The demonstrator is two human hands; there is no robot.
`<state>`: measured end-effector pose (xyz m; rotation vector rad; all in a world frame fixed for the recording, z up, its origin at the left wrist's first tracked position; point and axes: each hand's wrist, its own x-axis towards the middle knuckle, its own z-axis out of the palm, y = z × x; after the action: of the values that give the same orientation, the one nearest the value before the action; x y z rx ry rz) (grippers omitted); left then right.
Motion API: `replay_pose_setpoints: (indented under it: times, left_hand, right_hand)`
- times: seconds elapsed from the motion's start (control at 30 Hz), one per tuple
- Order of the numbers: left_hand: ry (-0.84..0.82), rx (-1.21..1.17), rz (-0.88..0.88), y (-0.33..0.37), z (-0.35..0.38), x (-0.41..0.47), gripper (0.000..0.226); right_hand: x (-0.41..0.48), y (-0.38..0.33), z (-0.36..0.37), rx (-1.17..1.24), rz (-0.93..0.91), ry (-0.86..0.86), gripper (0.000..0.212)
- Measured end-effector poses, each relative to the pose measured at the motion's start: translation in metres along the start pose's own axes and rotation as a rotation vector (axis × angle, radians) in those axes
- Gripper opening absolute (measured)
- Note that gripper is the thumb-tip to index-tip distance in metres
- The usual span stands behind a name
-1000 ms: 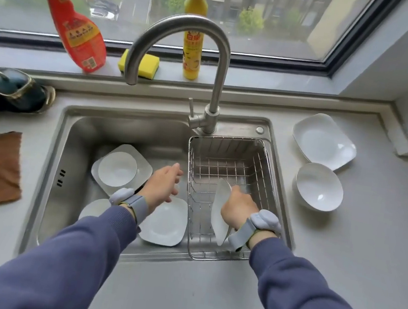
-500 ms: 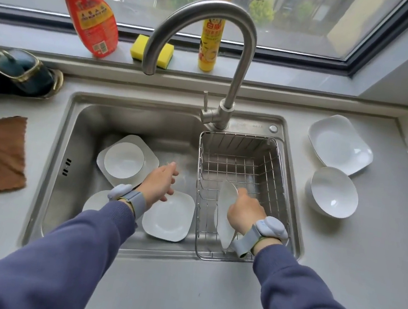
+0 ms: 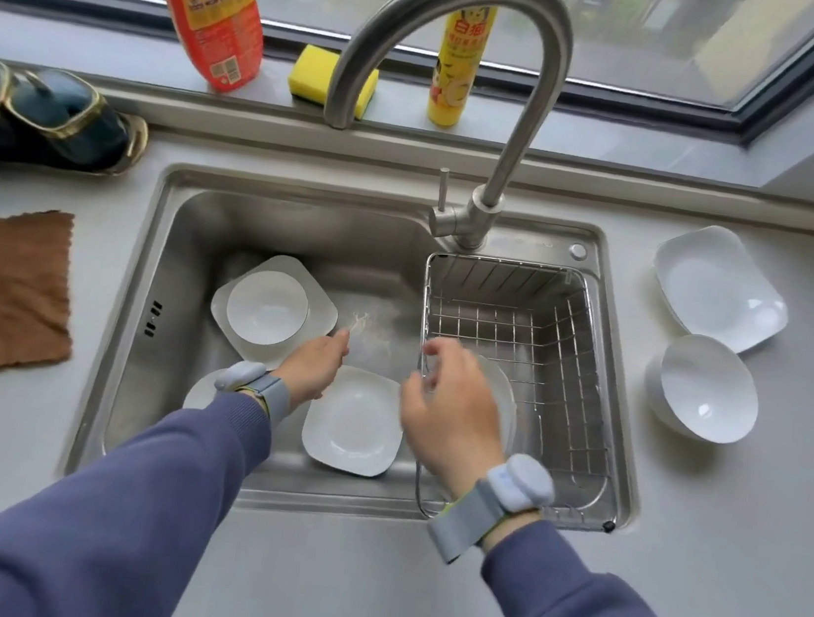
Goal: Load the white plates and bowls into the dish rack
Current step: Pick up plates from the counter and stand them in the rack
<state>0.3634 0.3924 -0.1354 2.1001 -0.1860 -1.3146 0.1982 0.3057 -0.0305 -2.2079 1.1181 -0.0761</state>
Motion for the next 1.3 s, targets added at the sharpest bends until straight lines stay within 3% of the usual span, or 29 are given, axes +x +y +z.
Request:
replay_pose_setpoints:
  times: [0.1, 0.2, 0.33, 0.4, 0.47, 0.53, 0.57, 0.63, 0.73, 0.9, 1.03, 1.1, 1.17, 1.3]
  left_hand:
    - [-0.037, 0.075, -0.029, -0.012, -0.005, 0.011, 0.064]
    - [-0.053, 0.042, -0.07, -0.027, -0.008, 0.023, 0.047]
    - [-0.046, 0.012, -0.056, -0.031, -0.009, 0.032, 0.046]
    - [-0.054, 0.071, -0.037, -0.034, -0.008, 0.044, 0.048]
    - [-0.062, 0.149, -0.035, -0.039, -0.006, 0.056, 0.047]
    - [-0.067, 0.165, -0.053, -0.045, -0.005, 0.073, 0.038]
    - [-0.079, 0.182, -0.064, -0.043, -0.004, 0.071, 0.045]
    - [-0.105, 0.237, -0.042, -0.044, -0.004, 0.076, 0.067]
    - [-0.143, 0.299, -0.033, -0.043, 0.003, 0.08, 0.07]
    - [-0.162, 0.317, -0.023, -0.04, 0.006, 0.08, 0.073]
    - [-0.14, 0.369, 0.008, -0.029, -0.01, 0.077, 0.079]
    - [-0.135, 0.39, 0.029, -0.018, -0.026, 0.072, 0.082]
    - [-0.123, 0.387, 0.034, -0.011, -0.043, 0.069, 0.087]
    - [-0.046, 0.316, 0.022, 0.002, -0.078, 0.062, 0.096]
  right_hand:
    - [-0.01, -0.026, 0.051, 0.212, 0.141, -0.245, 0.03]
    - [-0.003, -0.03, 0.104, 0.322, 0.4, -0.423, 0.048]
    - [0.014, -0.022, 0.142, 0.364, 0.878, -0.41, 0.077]
    - [0.018, -0.01, 0.156, 0.3, 0.995, -0.428, 0.09]
    - [0.02, 0.0, 0.153, 0.124, 1.003, -0.502, 0.095]
    - [0.022, 0.008, 0.154, -0.004, 0.974, -0.567, 0.09]
    - [0.023, 0.011, 0.152, -0.027, 0.952, -0.583, 0.085]
    - [0.028, 0.015, 0.152, 0.004, 0.954, -0.568, 0.066]
    - [0.029, 0.02, 0.154, 0.044, 0.926, -0.559, 0.038]
    - [0.028, 0.02, 0.148, 0.121, 0.981, -0.499, 0.025]
    - [0.032, 0.005, 0.153, 0.307, 1.062, -0.413, 0.027]
    - [0.037, -0.003, 0.161, 0.441, 1.125, -0.328, 0.055]
    - [0.042, -0.003, 0.174, 0.525, 1.174, -0.326, 0.067]
    - [0.038, -0.041, 0.151, 0.556, 1.09, -0.268, 0.065]
